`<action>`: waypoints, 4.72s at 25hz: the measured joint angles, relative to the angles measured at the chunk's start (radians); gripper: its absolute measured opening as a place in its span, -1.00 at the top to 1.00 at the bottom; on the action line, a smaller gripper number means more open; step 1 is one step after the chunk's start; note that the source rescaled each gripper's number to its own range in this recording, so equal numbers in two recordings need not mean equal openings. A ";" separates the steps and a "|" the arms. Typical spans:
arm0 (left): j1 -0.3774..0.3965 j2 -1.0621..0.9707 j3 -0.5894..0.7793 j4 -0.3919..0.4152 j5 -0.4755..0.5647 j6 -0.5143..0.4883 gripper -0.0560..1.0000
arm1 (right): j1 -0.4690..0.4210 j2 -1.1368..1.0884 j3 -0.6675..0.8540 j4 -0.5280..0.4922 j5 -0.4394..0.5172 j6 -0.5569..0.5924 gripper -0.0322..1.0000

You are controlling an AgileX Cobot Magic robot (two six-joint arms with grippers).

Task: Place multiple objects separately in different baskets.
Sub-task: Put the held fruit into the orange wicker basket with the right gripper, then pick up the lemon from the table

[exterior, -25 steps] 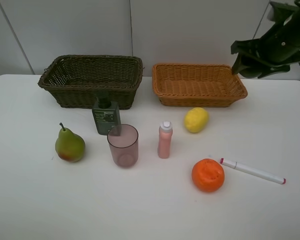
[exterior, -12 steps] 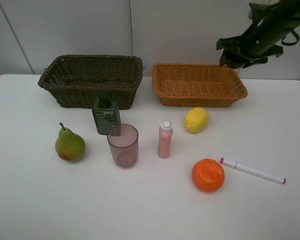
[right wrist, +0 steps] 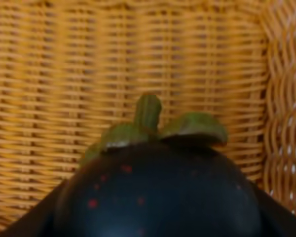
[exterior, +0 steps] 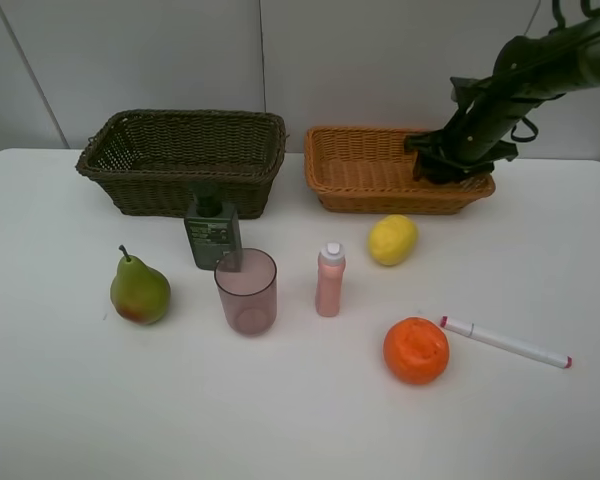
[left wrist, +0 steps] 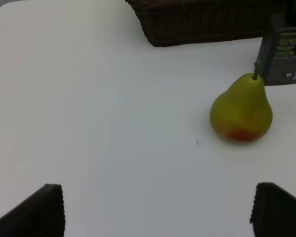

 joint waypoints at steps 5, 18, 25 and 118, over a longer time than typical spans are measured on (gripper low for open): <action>0.000 0.000 0.000 0.000 0.000 0.000 -1.00 | 0.000 0.006 0.000 0.000 -0.002 -0.001 -0.21; 0.000 0.000 0.000 0.000 0.000 0.000 -1.00 | 0.001 0.006 -0.004 0.000 -0.008 -0.001 -0.21; 0.000 0.000 0.000 0.000 0.000 0.000 -1.00 | 0.001 0.006 -0.005 0.001 -0.008 -0.001 -0.64; 0.000 0.000 0.000 0.000 0.000 0.000 -1.00 | 0.213 -0.095 0.280 0.028 -0.002 0.741 -0.17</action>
